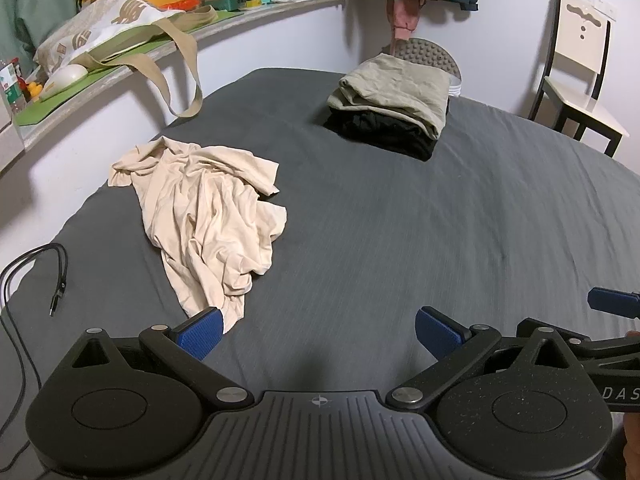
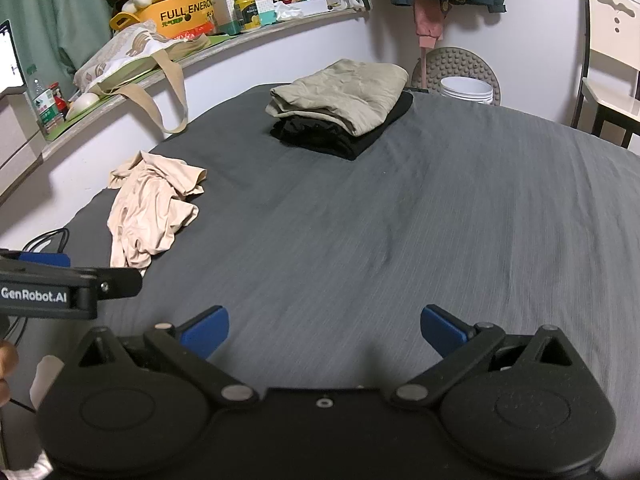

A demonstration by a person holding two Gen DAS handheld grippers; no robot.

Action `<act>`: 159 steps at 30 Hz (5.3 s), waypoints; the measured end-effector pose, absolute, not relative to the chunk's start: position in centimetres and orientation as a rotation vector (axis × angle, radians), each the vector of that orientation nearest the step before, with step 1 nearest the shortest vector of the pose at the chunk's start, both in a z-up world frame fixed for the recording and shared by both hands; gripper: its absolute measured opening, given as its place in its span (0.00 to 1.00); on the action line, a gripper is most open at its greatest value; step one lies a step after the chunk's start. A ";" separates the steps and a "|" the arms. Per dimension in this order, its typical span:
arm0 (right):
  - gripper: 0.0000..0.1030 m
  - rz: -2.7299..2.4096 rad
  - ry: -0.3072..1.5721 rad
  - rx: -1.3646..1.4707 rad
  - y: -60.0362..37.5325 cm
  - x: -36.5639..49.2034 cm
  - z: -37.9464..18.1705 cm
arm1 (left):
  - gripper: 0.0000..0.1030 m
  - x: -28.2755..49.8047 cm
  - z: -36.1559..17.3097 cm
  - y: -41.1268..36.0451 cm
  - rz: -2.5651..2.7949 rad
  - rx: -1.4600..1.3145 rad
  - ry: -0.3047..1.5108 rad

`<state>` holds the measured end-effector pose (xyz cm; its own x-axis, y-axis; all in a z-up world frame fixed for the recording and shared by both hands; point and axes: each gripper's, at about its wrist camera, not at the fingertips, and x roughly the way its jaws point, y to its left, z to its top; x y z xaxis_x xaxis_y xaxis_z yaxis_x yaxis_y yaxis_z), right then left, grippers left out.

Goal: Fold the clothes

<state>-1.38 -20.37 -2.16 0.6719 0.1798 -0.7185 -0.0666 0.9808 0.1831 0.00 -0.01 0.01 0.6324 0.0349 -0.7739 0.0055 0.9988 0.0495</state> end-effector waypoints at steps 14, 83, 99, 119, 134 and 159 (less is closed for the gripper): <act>1.00 0.140 0.830 0.149 -20.4 -1.3 -2.1 | 1.00 0.1 -0.3 0.0 0.020 0.049 0.888; 1.00 0.180 0.583 0.042 -16.4 -0.7 -2.3 | 1.00 -1.1 -0.3 2.3 -0.062 0.009 0.818; 0.75 0.484 0.731 0.077 -6.9 8.6 -3.9 | 0.99 -2.3 -4.4 9.4 0.101 -0.076 0.890; 0.06 0.526 0.852 0.110 -2.9 11.4 -6.5 | 0.99 -2.7 -5.2 9.7 0.064 -0.163 0.932; 0.05 0.370 0.760 0.300 -16.4 10.2 -3.7 | 1.00 -3.0 -4.5 8.6 -0.036 -0.160 0.900; 0.05 -0.042 0.713 0.482 -36.7 3.8 -4.0 | 1.00 -3.3 -1.8 -1.4 -0.457 0.088 0.790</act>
<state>3.79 -36.74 -3.99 0.7606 0.1240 -0.6373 0.1987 0.8900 0.4104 -3.33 -1.37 -1.78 0.6123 -0.3630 -0.7024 0.4278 0.8992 -0.0918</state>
